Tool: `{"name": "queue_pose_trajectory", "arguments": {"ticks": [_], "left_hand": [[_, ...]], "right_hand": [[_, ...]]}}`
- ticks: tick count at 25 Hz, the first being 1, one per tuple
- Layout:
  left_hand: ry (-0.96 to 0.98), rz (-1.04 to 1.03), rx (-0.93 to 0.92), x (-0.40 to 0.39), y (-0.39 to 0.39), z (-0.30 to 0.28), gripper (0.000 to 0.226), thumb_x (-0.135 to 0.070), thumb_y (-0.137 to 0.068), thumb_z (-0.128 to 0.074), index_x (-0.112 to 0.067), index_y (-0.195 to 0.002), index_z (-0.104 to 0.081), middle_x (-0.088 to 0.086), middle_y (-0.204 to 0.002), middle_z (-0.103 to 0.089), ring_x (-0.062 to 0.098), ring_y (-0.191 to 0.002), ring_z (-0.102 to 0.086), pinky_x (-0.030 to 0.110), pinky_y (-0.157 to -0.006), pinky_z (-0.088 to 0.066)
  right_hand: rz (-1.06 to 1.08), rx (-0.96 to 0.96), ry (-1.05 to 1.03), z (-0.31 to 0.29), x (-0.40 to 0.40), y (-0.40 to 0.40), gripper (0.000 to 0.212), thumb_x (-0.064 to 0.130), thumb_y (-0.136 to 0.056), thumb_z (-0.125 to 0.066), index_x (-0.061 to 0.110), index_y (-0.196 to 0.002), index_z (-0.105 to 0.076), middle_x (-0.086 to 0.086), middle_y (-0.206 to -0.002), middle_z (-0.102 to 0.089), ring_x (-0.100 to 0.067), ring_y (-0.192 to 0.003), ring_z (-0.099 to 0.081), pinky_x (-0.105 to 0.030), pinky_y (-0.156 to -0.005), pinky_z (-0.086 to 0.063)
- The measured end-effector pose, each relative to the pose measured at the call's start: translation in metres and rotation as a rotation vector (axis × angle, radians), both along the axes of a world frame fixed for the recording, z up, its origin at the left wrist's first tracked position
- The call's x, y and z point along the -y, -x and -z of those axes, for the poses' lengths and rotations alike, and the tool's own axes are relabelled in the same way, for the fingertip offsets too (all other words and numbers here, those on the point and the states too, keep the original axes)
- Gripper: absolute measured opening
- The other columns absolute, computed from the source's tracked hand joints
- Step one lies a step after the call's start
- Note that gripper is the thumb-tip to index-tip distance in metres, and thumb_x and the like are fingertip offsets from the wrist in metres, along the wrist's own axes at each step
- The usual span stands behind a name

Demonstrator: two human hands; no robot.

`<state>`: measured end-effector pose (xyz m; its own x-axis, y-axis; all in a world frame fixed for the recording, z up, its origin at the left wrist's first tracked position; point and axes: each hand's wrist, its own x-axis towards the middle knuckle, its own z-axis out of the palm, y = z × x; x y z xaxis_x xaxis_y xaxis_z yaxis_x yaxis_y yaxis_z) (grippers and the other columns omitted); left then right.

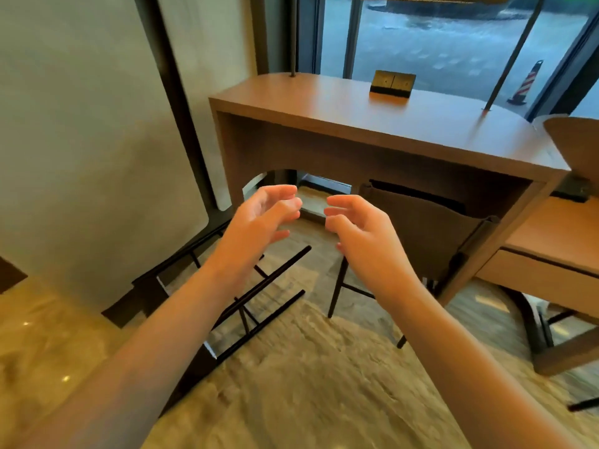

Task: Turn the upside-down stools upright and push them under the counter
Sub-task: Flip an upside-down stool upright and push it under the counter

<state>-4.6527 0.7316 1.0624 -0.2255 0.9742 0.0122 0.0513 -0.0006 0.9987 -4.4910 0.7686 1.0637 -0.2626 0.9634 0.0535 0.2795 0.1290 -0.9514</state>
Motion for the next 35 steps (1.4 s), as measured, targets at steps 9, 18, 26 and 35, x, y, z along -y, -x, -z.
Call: {"name": "queue_pose_trajectory", "arguments": {"ticks": [9,18,26,35], "left_hand": [[0.016,-0.228,0.003,0.165,0.162,0.028,0.027,-0.041,-0.091,-0.058,-0.034,-0.117,-0.064,-0.016,-0.116,-0.068,0.001,-0.108,-0.066,0.033,-0.096,-0.053],[0.067,-0.437,0.045,0.265,0.278,0.053,0.027,-0.041,-0.088,-0.055,-0.028,-0.107,-0.069,-0.012,-0.113,-0.073,0.007,-0.104,-0.071,0.031,-0.085,-0.053],[0.071,-0.397,0.067,0.211,0.361,0.063,0.024,-0.043,-0.086,-0.056,-0.034,-0.101,-0.071,-0.013,-0.114,-0.072,0.007,-0.107,-0.069,0.033,-0.088,-0.053],[0.035,-0.214,0.015,0.107,0.470,0.047,0.039,-0.054,-0.078,-0.057,-0.036,-0.111,-0.069,-0.013,-0.118,-0.070,0.007,-0.115,-0.065,0.033,-0.095,-0.051]], "right_hand": [[-0.226,-0.040,0.024,0.016,0.129,0.170,0.034,0.025,-0.098,-0.055,0.031,-0.131,-0.055,0.015,-0.120,-0.064,0.002,-0.107,-0.060,-0.022,-0.085,-0.052],[-0.398,-0.004,0.034,0.025,0.186,0.293,0.032,0.023,-0.097,-0.055,0.031,-0.127,-0.058,0.017,-0.116,-0.064,0.003,-0.106,-0.060,-0.020,-0.082,-0.051],[-0.370,-0.009,0.034,0.036,0.137,0.378,0.030,0.025,-0.097,-0.054,0.032,-0.125,-0.059,0.018,-0.116,-0.063,0.005,-0.105,-0.059,-0.013,-0.074,-0.050],[-0.174,-0.067,0.067,0.044,0.049,0.474,0.027,0.023,-0.095,-0.056,0.032,-0.120,-0.062,0.018,-0.112,-0.066,0.003,-0.103,-0.062,-0.029,-0.090,-0.052]]}}
